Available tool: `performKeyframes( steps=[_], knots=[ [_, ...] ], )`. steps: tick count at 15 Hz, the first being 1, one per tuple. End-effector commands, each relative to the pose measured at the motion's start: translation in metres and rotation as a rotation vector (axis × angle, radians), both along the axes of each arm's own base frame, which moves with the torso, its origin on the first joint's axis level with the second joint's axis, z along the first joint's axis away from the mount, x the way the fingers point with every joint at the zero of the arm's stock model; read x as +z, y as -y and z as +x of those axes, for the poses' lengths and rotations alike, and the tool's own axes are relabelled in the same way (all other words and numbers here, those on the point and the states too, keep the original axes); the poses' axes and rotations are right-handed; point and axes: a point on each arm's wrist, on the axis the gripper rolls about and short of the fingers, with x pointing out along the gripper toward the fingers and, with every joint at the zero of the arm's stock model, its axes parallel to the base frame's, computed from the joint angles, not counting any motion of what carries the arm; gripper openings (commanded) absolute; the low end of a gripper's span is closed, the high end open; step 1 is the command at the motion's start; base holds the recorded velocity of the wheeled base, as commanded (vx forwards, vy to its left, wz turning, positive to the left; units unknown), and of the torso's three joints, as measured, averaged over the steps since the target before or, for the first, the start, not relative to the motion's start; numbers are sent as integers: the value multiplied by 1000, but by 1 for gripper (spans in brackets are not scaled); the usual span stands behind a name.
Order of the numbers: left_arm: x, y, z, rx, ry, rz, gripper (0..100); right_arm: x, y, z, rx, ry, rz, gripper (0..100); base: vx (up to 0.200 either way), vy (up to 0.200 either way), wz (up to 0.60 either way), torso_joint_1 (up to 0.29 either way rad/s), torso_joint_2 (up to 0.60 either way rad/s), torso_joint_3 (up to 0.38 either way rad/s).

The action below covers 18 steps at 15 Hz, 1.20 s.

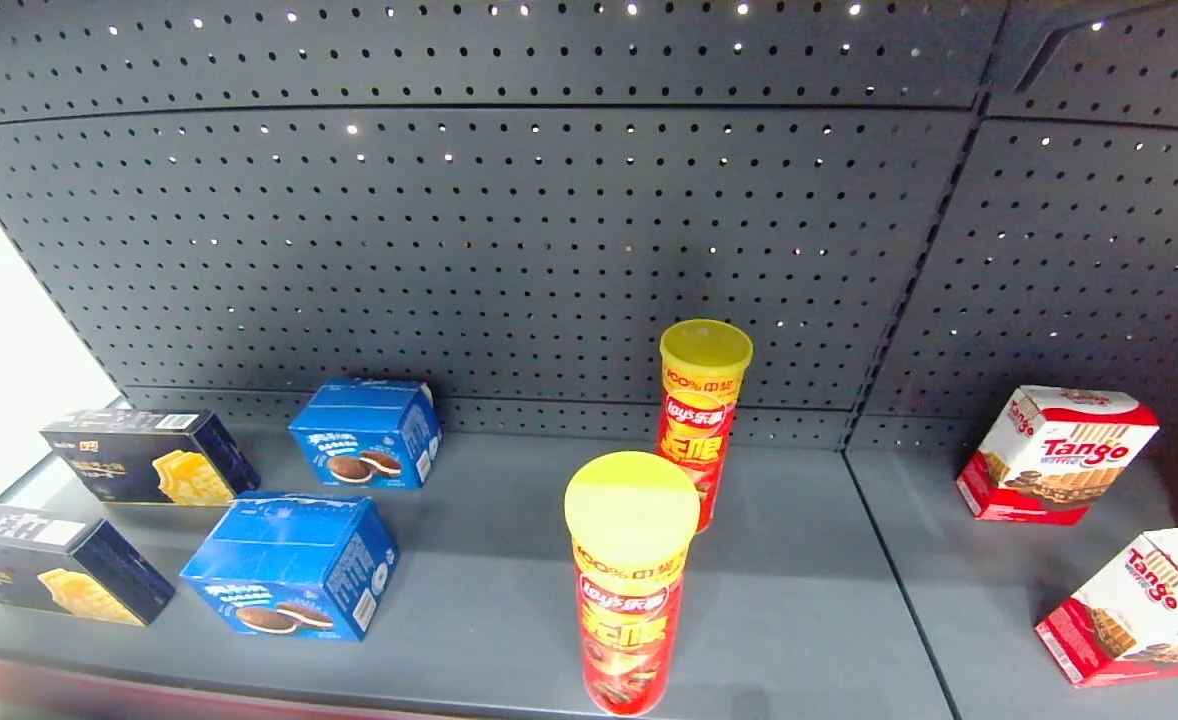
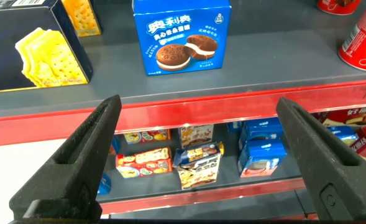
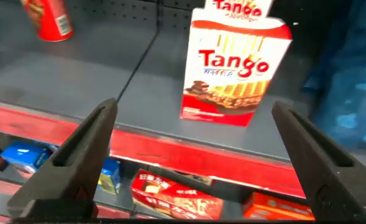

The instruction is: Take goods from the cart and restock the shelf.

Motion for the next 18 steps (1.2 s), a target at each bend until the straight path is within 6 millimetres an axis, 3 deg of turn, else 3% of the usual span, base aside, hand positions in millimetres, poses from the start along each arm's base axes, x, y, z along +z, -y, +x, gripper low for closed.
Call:
performKeyframes(
  steps=[1,3,5,10,18],
  knots=[
    [0,0,0,0,-2,0,100,-12,-2,2,-11,-4,5,100,0,0,0,0,0,0],
    [0,0,0,0,-2,0,100,-19,-10,10,62,25,46,100,0,0,0,0,0,0],
    [0,0,0,0,-2,0,100,-20,-10,10,67,24,53,100,0,0,0,0,0,0],
    [0,0,0,0,-2,0,100,-27,-9,8,266,-24,78,100,0,0,0,0,0,0],
    [0,0,0,0,0,0,100,-27,-9,8,260,-22,99,100,0,0,0,0,0,0]
  ],
)
